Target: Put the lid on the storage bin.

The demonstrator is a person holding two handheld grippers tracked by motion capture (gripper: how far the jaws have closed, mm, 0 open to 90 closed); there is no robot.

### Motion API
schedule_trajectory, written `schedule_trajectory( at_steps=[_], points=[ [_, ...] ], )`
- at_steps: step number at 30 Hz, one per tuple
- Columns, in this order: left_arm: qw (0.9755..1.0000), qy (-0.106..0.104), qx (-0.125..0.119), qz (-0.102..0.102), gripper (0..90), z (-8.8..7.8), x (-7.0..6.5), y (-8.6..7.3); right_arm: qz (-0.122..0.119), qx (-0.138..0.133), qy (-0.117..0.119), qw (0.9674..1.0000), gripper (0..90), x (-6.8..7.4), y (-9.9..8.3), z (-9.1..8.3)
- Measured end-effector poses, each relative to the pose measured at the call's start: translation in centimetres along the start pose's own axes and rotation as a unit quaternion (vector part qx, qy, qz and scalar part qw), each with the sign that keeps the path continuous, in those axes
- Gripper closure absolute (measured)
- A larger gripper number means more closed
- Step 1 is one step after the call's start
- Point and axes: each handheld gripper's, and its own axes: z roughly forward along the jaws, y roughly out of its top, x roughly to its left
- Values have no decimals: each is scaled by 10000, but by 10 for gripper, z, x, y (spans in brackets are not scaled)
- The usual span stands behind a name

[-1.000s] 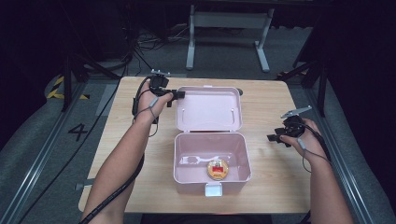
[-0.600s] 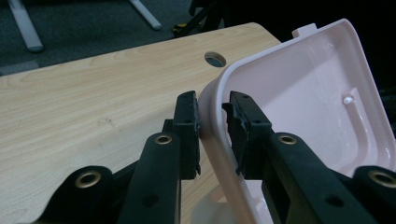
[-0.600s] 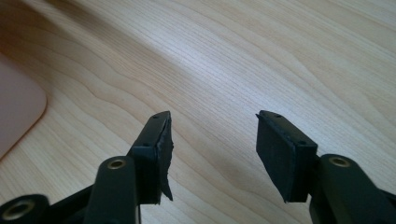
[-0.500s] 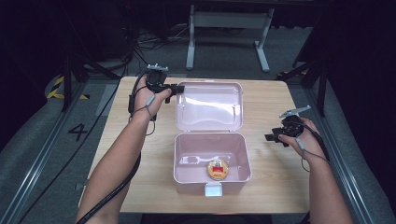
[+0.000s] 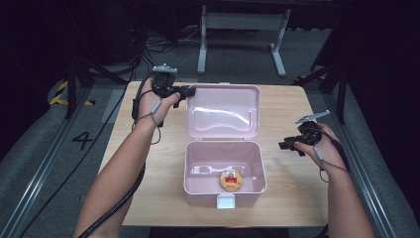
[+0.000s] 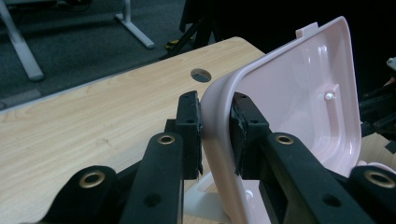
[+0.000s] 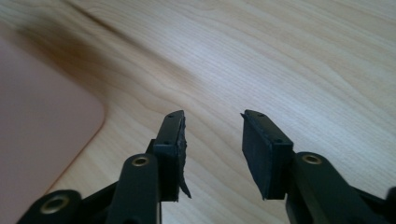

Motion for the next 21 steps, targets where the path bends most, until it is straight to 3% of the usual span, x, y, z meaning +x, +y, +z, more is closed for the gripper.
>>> schedule_trajectory(
  at_steps=[11, 21],
  points=[
    [9987, -15, -262, 447, 763, -20, -22, 3, -144, -64, 356, 9992, 677, 25, 10, -17],
    [9969, -49, -396, 677, 742, -36, -37, -1, -471, -281, 514, 9972, 706, 47, 17, -33]
  ],
)
